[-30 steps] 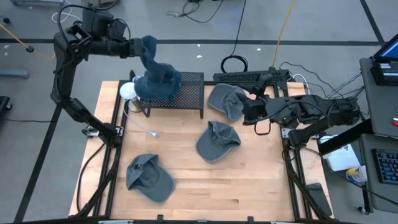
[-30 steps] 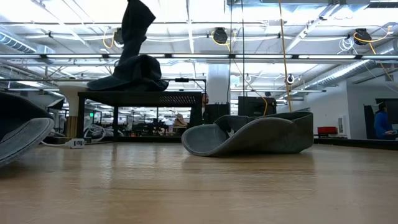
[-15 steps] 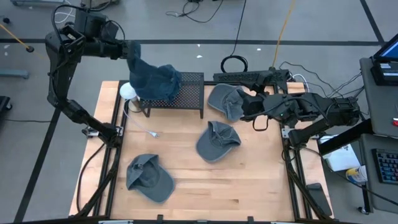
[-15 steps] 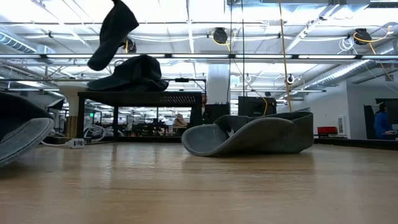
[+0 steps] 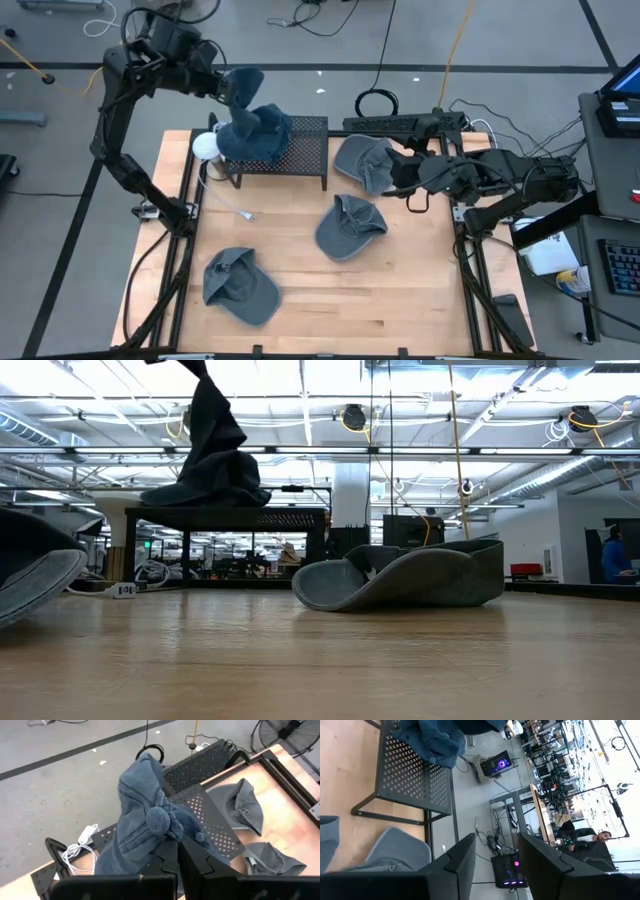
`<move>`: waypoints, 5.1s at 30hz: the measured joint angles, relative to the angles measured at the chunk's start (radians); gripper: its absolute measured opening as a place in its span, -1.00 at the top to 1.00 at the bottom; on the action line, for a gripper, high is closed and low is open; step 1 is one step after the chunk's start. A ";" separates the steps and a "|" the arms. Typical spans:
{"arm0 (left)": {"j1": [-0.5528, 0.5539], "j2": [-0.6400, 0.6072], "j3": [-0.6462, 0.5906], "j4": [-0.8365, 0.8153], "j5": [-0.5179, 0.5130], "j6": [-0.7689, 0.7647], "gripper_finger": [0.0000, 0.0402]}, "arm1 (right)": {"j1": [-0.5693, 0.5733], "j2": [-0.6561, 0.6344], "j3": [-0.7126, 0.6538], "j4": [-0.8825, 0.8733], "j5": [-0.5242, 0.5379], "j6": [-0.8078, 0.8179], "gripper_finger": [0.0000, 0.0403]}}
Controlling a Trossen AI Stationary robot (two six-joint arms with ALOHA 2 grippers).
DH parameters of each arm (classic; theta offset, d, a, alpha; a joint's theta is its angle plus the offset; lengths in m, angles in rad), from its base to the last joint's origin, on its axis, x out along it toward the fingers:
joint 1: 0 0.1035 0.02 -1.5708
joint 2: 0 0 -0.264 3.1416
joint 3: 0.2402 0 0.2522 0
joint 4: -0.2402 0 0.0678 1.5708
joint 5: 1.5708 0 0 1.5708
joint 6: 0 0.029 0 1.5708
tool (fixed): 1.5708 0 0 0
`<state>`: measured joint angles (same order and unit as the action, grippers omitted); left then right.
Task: Pick & Place hat
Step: Stack the blue cap on the other blue cap on the shelf, then put the bottom left gray cap on the shelf
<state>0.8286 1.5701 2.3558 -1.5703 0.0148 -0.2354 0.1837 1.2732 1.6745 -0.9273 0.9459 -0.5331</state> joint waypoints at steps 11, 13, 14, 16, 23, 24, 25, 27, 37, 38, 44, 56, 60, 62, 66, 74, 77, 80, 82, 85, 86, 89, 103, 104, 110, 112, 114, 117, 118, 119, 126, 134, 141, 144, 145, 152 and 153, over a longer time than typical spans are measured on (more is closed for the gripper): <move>-0.005 -0.001 0.000 0.000 -0.012 0.035 1.00 | 0.000 0.000 0.000 -0.006 0.000 0.002 0.31; -0.014 -0.001 0.000 0.000 0.005 0.056 1.00 | 0.000 0.000 0.000 -0.006 0.000 0.002 0.31; -0.020 -0.001 0.000 0.000 0.014 0.064 1.00 | 0.000 0.000 0.000 -0.006 0.000 0.002 0.31; -0.030 -0.001 0.000 0.000 0.019 0.073 1.00 | 0.000 0.000 0.000 -0.008 0.000 0.001 0.31; -0.039 -0.001 0.000 -0.001 0.036 0.038 1.00 | 0.000 0.000 0.000 -0.010 0.000 -0.001 0.31; -0.039 -0.001 0.000 -0.001 0.030 0.028 1.00 | 0.000 0.000 0.000 -0.010 0.000 -0.001 0.31; -0.039 -0.001 0.000 -0.001 0.017 0.018 1.00 | 0.000 0.000 0.000 -0.010 0.000 -0.001 0.31; -0.039 -0.001 0.000 0.000 -0.022 0.003 1.00 | 0.000 0.000 0.000 -0.011 0.000 -0.002 0.31; -0.087 -0.025 -0.095 0.001 -0.096 0.001 1.00 | 0.000 0.000 0.000 -0.056 0.000 -0.002 0.31; -0.093 -0.035 -0.130 0.001 -0.098 -0.002 1.00 | 0.000 0.000 0.000 -0.056 0.000 -0.002 0.31; -0.125 -0.077 -0.296 -0.001 -0.147 -0.038 1.00 | 0.000 0.000 0.000 -0.057 0.000 -0.002 0.31; -0.197 -0.030 -0.365 0.018 -0.260 -0.189 1.00 | 0.000 -0.001 0.000 -0.058 0.000 -0.002 0.31; -0.207 -0.008 -0.364 0.042 -0.285 -0.200 1.00 | 0.000 -0.001 0.000 -0.058 -0.004 -0.001 0.31; -0.225 0.012 -0.364 0.051 -0.286 -0.201 1.00 | 0.000 -0.001 0.000 -0.058 -0.004 0.003 0.31; -0.263 0.064 -0.364 0.081 -0.293 -0.178 1.00 | 0.000 -0.001 0.000 -0.058 -0.004 0.005 0.31; -0.305 0.176 -0.364 0.080 -0.331 -0.162 1.00 | 0.000 -0.001 0.000 -0.058 -0.006 0.014 0.31; -0.321 0.214 -0.364 0.080 -0.331 -0.152 1.00 | 0.000 -0.001 0.000 -0.058 -0.006 0.014 0.31; -0.331 0.241 -0.364 0.076 -0.319 -0.152 1.00 | 0.000 -0.001 0.000 -0.058 -0.006 0.014 0.31; -0.331 0.253 -0.364 0.072 -0.307 -0.151 1.00 | 0.000 -0.001 0.000 -0.058 -0.006 0.013 0.31; -0.331 0.258 -0.364 0.066 -0.304 -0.132 0.99 | 0.000 -0.001 0.000 -0.058 -0.006 0.014 0.31; -0.331 0.258 -0.364 0.065 -0.302 -0.127 0.97 | 0.000 -0.001 0.000 -0.058 -0.006 0.014 0.31; -0.331 0.253 -0.364 0.068 -0.288 -0.121 0.84 | 0.000 -0.001 0.000 -0.058 -0.006 0.013 0.31; -0.330 0.076 -0.363 0.133 -0.208 -0.110 -0.43 | 0.000 -0.001 0.000 -0.058 -0.008 0.044 0.31; -0.331 0.058 -0.363 0.135 -0.185 -0.110 -0.49 | 0.000 -0.001 0.000 -0.058 -0.008 0.062 0.31; -0.375 -0.051 -0.363 0.220 -0.129 -0.082 -0.72 | 0.000 -0.001 0.000 -0.058 -0.008 0.165 0.30; -0.396 -0.092 -0.362 0.262 -0.140 -0.073 -0.75 | 0.001 -0.001 0.000 -0.058 -0.008 0.166 0.28; -0.420 -0.127 -0.362 0.297 -0.145 -0.063 -0.76 | 0.001 -0.001 0.000 -0.058 -0.008 0.177 0.24; -0.464 -0.174 -0.362 0.341 -0.146 -0.066 -0.74 | 0.001 -0.001 0.000 -0.058 -0.008 0.205 0.17; -0.482 -0.190 -0.362 0.350 -0.149 -0.066 -0.73 | 0.001 -0.001 0.000 -0.058 -0.008 0.210 0.14; -0.499 -0.202 -0.362 0.352 -0.156 -0.071 -0.72 | 0.001 -0.001 0.000 -0.058 -0.008 0.211 0.12; -0.618 -0.243 -0.362 0.346 -0.048 -0.064 -0.70 | 0.001 -0.001 0.000 -0.058 -0.009 0.232 -0.02; -0.697 -0.193 -0.363 0.324 0.214 0.169 -0.73 | 0.001 0.000 0.000 -0.058 -0.026 0.234 -0.04; -0.743 -0.151 -0.363 0.223 0.299 0.480 -0.73 | 0.002 0.000 0.000 -0.058 -0.121 0.234 -0.04; -0.760 -0.135 -0.363 0.153 0.297 0.595 -0.73 | 0.002 0.000 0.000 -0.058 -0.139 0.234 -0.05; -0.768 -0.129 -0.362 0.122 0.291 0.619 -0.73 | 0.002 0.000 0.000 -0.058 -0.138 0.234 -0.05; -0.861 -0.045 -0.376 0.008 0.170 0.679 -0.73 | 0.002 0.000 0.000 -0.058 -0.138 0.234 -0.05; -0.875 -0.032 -0.379 0.009 0.168 0.691 -0.73 | 0.002 0.000 0.000 -0.058 -0.138 0.234 -0.05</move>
<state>-0.0462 1.5377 1.9769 -1.5614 0.1832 0.4558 0.1852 1.2732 1.6741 -0.9850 0.8078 -0.2990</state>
